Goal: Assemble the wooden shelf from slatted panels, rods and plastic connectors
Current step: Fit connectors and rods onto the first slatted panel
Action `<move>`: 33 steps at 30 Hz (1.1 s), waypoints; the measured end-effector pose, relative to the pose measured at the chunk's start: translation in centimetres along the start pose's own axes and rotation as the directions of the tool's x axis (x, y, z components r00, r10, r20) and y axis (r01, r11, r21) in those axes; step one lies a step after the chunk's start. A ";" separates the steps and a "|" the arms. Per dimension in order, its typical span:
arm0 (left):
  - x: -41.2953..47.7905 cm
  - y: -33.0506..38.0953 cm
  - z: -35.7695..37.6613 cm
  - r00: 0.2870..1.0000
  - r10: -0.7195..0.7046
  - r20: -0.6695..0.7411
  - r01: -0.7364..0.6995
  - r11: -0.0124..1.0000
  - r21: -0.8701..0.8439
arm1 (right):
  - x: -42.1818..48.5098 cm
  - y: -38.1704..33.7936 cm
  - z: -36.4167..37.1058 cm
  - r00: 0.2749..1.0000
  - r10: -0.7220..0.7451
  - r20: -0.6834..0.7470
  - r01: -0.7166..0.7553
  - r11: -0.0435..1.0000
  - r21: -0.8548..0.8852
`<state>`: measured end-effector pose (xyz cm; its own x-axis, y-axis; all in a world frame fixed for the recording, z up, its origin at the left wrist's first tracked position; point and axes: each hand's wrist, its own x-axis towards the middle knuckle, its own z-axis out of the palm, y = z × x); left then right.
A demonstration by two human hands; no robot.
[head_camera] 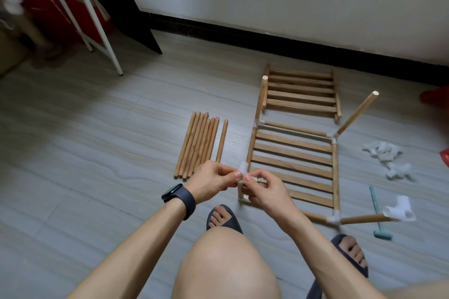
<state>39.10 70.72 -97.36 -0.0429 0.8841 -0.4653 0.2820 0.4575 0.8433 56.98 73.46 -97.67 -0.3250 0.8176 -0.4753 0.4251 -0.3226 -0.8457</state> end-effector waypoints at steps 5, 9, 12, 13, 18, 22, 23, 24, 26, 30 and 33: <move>-0.3 1.3 0.5 1.000 -0.007 0.018 0.005 0.996 0.091 | 0.0 -2.8 -3.1 0.994 0.018 0.106 0.005 0.977 -0.215; 0.0 2.0 0.5 0.998 -0.035 0.048 0.028 0.990 0.141 | -0.1 -3.8 -9.6 0.988 -0.059 -0.146 -0.009 0.904 -0.427; 0.5 2.2 0.6 0.991 -0.107 0.081 0.104 0.994 0.042 | -1.1 -2.7 -15.3 0.891 -0.069 -0.449 -0.241 0.766 -0.596; 0.6 2.1 0.7 0.989 -0.122 0.089 0.122 0.992 -0.001 | -1.5 -2.0 -17.1 0.850 -0.031 -0.526 -0.329 0.747 -0.577; 1.0 1.9 0.9 0.993 -0.106 0.049 0.111 0.986 -0.123 | -3.4 3.9 -21.3 0.819 0.228 -0.526 -0.461 0.808 -0.368; 2.7 1.8 0.0 0.993 -0.083 -0.082 0.065 0.978 -0.199 | -5.6 5.1 -19.0 0.856 0.153 -0.494 -0.381 0.832 -0.402; 3.4 1.8 -0.2 0.986 -0.053 -0.160 0.025 0.984 -0.174 | -6.0 5.0 -18.0 0.867 0.154 -0.474 -0.355 0.858 -0.371; 4.1 2.0 -0.3 0.972 -0.014 -0.234 -0.018 0.991 -0.134 | -6.2 4.8 -17.0 0.883 0.162 -0.440 -0.323 0.891 -0.319; 5.3 2.4 -1.0 0.955 0.036 -0.296 -0.048 0.998 -0.033 | -6.4 4.6 -14.9 0.917 0.180 -0.356 -0.265 0.942 -0.206; 6.1 2.3 -2.2 0.954 -0.087 -0.286 0.074 0.996 -0.054 | -6.1 3.3 -10.0 0.968 0.197 -0.158 -0.198 0.980 0.006; 4.3 2.1 -1.6 0.975 -0.097 -0.201 0.123 0.985 0.120 | -4.4 1.9 -6.0 0.982 0.165 -0.087 -0.156 0.983 0.098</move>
<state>37.94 75.63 -97.19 -0.2617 0.8364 -0.4815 0.3875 0.5480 0.7413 64.28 72.13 -95.69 -0.1755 0.7919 -0.5849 0.3860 -0.4913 -0.7808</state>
